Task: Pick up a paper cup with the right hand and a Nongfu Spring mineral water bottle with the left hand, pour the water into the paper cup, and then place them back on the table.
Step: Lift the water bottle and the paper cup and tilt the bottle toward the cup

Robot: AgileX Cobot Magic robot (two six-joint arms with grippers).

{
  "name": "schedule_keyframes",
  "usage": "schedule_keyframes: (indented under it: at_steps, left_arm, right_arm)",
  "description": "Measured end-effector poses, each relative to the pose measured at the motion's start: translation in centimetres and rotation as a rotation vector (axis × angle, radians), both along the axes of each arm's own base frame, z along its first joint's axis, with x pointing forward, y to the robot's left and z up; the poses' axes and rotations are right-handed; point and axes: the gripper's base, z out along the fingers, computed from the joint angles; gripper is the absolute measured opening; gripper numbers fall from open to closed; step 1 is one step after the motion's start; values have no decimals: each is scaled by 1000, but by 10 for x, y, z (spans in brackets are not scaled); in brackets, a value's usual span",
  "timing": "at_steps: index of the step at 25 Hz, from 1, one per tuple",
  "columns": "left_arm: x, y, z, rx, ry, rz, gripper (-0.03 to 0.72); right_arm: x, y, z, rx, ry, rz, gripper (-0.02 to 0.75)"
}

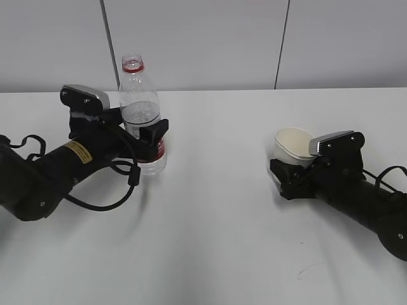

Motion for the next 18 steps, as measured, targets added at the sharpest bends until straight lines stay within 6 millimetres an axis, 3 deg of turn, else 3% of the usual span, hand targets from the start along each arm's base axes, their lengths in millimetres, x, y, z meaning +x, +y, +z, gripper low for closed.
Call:
schedule_keyframes:
  at_steps: [3, 8, 18]
  left_arm:
    - [3, -3, -4, -9, 8, -4, 544]
    - [2, -4, -5, -9, 12, -11, 410]
    - [2, -5, -5, -7, 11, -19, 343]
  right_arm:
    - [0, 0, 0, 0, 0, 0, 507]
    - [-1, 1, 0, -2, -1, 19, 507]
    - [-9, 19, 0, -4, 4, 252, 507]
